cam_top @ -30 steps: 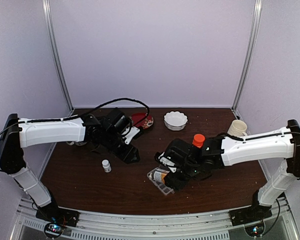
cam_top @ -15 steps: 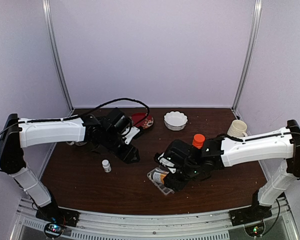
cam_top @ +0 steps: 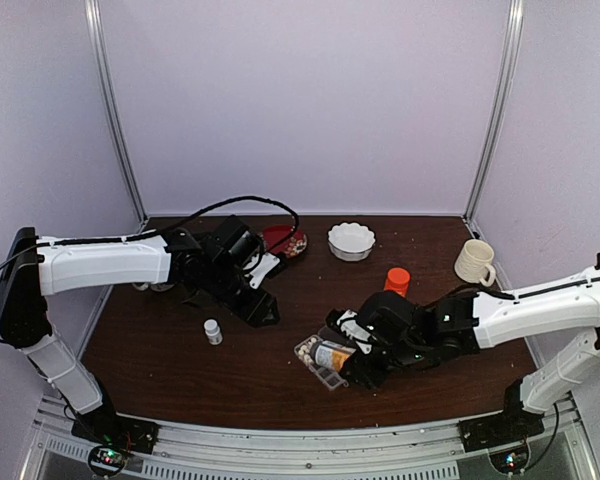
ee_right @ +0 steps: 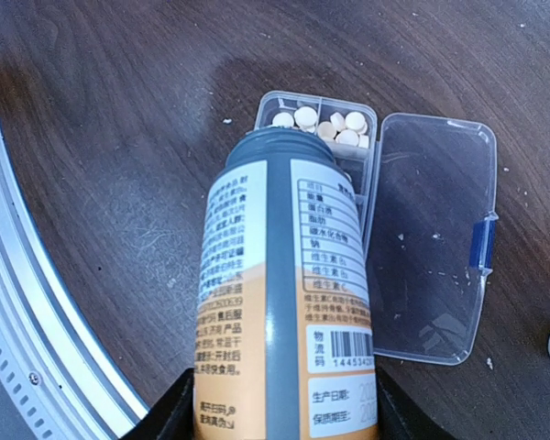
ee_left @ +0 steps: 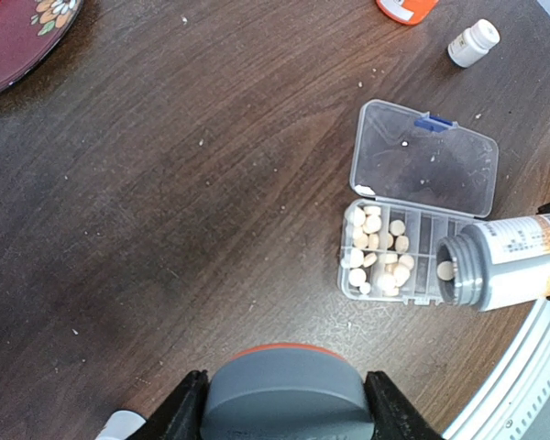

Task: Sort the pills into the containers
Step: Pour the pill into the compartment of the pill container, then close the lid of the pill bottle.

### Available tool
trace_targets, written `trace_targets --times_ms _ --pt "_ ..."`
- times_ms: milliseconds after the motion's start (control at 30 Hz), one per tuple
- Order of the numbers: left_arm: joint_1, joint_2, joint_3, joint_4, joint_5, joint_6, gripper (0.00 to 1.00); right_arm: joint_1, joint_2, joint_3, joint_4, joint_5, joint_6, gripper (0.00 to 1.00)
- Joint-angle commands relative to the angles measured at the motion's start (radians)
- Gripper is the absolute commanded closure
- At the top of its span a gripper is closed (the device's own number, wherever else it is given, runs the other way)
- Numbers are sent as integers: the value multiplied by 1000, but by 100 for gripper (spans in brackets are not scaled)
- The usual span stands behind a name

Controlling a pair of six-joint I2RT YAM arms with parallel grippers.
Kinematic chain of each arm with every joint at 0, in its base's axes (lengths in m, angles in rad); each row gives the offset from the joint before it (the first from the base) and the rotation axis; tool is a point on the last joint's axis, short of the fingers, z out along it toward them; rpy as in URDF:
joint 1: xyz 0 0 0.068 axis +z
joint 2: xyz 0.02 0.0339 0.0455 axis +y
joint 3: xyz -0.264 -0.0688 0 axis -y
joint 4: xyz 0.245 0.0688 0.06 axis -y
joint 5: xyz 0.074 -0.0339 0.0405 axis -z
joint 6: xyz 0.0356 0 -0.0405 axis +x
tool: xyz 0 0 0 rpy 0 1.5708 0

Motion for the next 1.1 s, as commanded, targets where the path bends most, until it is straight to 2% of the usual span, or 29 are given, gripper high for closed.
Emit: trace_targets --times_ms 0,367,533,667,900,1067 --pt "-9 -15 31 14 -6 1 100 4 -104 -103 205 -3 -9 100" --pt "-10 -81 57 13 55 -18 100 4 -371 -347 576 57 -83 100" --pt "-11 -130 116 -38 90 -22 100 4 -472 -401 706 116 -171 100" --pt "-11 -185 179 -78 109 -27 100 4 -532 -432 905 127 -316 100" --pt "-11 -263 291 -140 153 -49 100 5 -484 -455 1424 114 -577 100" --pt "-8 -316 336 -115 243 -82 100 5 -377 -387 1519 58 -652 100"
